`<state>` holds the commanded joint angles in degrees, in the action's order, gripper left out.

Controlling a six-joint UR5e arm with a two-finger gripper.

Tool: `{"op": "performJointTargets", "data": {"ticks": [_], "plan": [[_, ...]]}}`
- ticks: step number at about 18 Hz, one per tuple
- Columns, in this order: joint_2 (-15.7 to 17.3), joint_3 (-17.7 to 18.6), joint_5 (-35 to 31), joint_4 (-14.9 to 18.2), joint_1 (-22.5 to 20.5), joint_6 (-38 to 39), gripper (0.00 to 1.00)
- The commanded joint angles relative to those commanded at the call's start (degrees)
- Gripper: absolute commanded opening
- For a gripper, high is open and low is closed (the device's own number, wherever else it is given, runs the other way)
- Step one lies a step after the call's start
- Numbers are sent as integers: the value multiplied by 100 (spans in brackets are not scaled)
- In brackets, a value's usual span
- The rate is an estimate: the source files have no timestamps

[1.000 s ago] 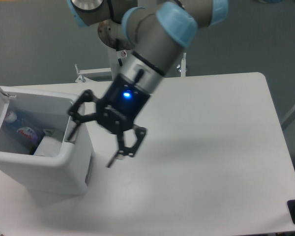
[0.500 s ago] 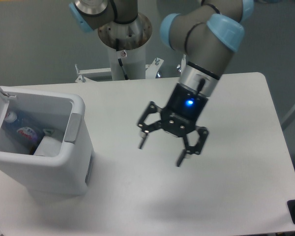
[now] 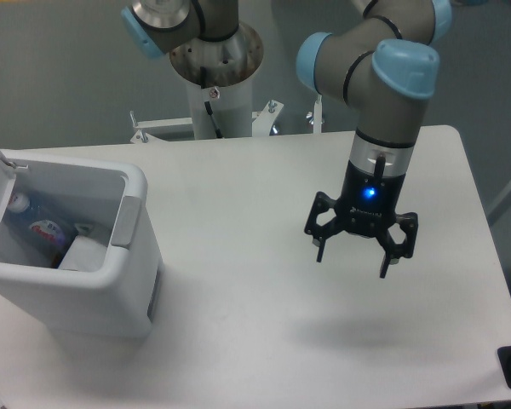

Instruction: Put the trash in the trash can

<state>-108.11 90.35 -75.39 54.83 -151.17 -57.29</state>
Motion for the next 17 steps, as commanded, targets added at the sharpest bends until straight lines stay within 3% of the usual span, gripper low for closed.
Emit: {"op": "performJointTargets", "data": {"ticks": [6,9,12,14,17], "plan": [[-35,-62,-897,580,114,-318,100],[-35,-44,-986,678,158,-413,100],[17,53,-1232,800,167,-1072,100],[9,-43,-1276,1028,158,-1161,100],[0,-44,-1328,1056,158,-1161,100]]}}
